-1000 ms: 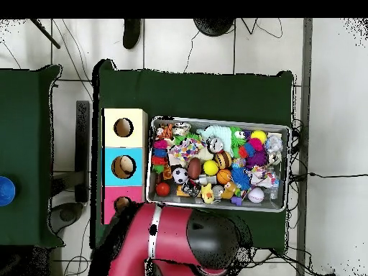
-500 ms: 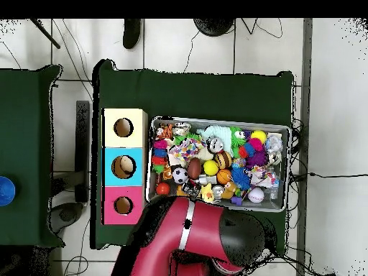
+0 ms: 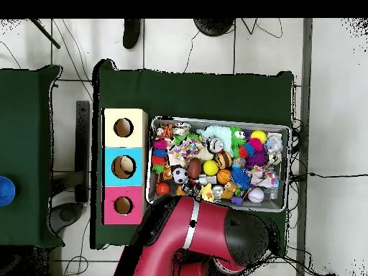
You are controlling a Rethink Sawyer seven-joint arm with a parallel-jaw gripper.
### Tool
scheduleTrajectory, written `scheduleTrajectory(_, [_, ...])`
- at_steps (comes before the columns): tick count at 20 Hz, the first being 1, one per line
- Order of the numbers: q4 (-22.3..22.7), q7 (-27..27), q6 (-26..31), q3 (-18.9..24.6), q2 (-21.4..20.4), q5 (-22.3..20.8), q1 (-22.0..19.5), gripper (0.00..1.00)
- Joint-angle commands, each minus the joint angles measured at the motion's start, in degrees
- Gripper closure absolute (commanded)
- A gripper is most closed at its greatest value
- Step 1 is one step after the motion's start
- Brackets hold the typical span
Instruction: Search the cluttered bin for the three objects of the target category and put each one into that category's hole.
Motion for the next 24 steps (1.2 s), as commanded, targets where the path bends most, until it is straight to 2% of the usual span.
scheduleTrajectory(1, [-3.3,14.6,2.6,7.2,6.9,0.6,-1.5,0.0])
scheduleTrajectory(6, [0.1,14.3,1.0,6.2,6.8,0.8,-2.1,0.0])
scheduleTrajectory(12, [1.4,13.3,-0.4,5.0,8.2,2.7,-1.6,0.0])
scheduleTrajectory(18, [1.9,15.4,-2.9,6.3,11.2,1.9,-1.6,0.0])
scheduleTrajectory(24, [2.8,15.9,-5.5,4.2,14.5,1.7,-2.2,0.0])
